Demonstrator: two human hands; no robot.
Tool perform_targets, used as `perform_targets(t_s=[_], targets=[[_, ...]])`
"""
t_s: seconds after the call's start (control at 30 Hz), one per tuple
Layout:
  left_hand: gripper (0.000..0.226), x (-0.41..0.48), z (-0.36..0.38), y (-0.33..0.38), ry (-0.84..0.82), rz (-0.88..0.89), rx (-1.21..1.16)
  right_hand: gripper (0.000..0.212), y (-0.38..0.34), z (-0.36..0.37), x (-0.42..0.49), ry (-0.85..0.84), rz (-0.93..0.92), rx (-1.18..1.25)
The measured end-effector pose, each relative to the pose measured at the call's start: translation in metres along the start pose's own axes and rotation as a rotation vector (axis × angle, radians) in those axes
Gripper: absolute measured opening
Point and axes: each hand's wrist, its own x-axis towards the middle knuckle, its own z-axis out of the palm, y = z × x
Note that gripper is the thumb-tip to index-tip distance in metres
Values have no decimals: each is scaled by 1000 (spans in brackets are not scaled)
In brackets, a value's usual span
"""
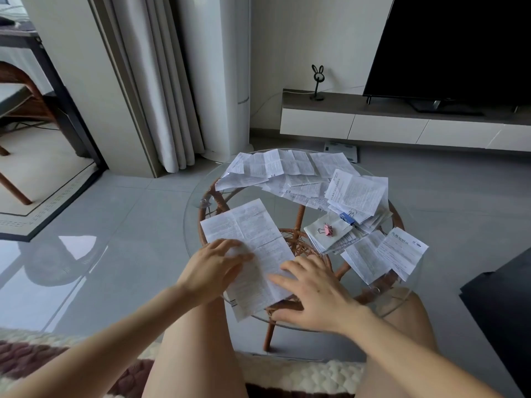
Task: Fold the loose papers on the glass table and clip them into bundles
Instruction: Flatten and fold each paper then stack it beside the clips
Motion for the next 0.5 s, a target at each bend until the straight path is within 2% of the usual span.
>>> perform_targets(t_s=[0.07,0.2,0.3,0.4,0.5], targets=[[28,0,0,-1,-13,-7,-36,72,7,-2,-5,-20,-40,21],[31,2,-2,2,-57,33,-150,78,-2,-6,-19,-46,-109,18],[35,0,-2,9,-108,105,-225,59,-8,-3,-33,-18,-194,-17],[34,0,-3,10,-130,159,-279,48,-7,-8,-35,-4,-204,27],[26,4,-4,5,-145,130,-354,22,-3,-19,-28,-28,-107,299]])
